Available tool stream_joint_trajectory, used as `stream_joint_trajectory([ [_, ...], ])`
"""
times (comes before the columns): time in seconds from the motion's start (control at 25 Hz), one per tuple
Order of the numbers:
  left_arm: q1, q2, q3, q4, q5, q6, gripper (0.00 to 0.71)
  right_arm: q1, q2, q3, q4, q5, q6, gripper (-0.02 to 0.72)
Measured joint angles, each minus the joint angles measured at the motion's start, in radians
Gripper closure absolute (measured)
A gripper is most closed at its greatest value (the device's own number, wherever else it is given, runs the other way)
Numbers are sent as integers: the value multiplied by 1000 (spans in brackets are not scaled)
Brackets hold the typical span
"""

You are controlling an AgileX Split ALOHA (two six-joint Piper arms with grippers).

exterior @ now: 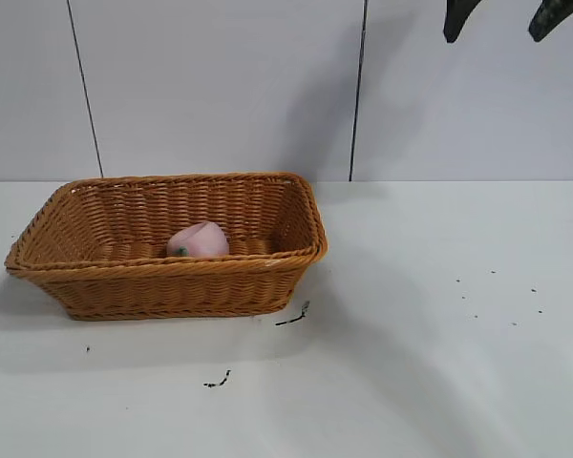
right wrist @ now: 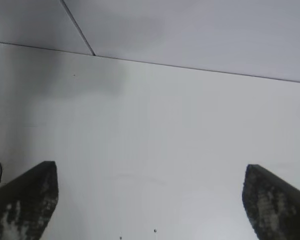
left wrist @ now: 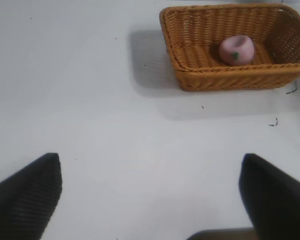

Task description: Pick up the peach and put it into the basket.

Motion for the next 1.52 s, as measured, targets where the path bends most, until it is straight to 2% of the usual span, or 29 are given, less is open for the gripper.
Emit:
stream_joint_trajectory([
  [0.2,0,0,0,0,0,0,17,0,-261,270,8,-1,9,8],
  [0.68,0,0,0,0,0,0,17,0,-1018,1197,8,-6,32,8],
  [0.96,0,0,0,0,0,0,17,0,-1496,1630,8,-110,78,8],
  [1.16,0,0,0,0,0,0,17,0,-1773,1690,21,-186,79,8],
  [1.52,0,0,0,0,0,0,17,0,-2063,1699,21,-184,71,8],
])
